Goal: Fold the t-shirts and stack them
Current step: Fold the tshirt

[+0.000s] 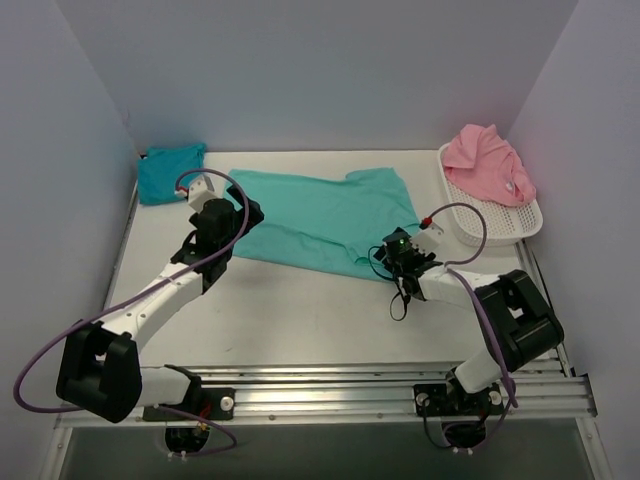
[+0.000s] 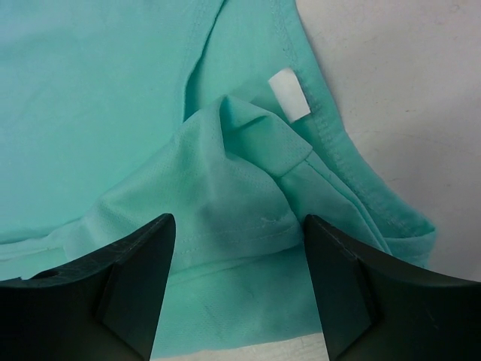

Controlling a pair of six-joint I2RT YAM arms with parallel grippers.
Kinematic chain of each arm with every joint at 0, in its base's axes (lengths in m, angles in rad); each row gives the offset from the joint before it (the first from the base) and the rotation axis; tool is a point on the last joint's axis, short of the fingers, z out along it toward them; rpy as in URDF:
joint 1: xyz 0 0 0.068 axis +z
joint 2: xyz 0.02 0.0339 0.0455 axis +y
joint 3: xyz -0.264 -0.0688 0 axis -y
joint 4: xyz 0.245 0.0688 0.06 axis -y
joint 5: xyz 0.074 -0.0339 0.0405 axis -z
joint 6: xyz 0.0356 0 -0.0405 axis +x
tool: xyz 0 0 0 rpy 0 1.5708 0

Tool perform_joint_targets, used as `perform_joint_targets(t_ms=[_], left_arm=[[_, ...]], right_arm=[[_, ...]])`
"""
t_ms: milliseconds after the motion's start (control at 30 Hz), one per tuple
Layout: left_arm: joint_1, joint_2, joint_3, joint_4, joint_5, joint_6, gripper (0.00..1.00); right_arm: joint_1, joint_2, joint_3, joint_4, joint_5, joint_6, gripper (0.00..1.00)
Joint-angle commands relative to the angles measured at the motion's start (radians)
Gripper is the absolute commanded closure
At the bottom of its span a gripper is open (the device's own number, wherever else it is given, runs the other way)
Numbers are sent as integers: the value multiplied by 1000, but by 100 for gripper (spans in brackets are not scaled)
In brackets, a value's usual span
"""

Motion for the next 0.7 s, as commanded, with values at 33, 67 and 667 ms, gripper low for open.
perform_joint_targets(t_ms=[33, 67, 667], left_arm=[[0, 5, 8, 53, -8, 8, 6], [0, 7, 8, 53, -8, 8, 6], [1, 37, 19, 65, -12, 12, 6]], right_arm=[[7, 25, 51, 12, 16, -15, 37], [7, 27, 56, 14, 16, -18, 39], [-1, 62, 128, -14, 36, -37, 100]])
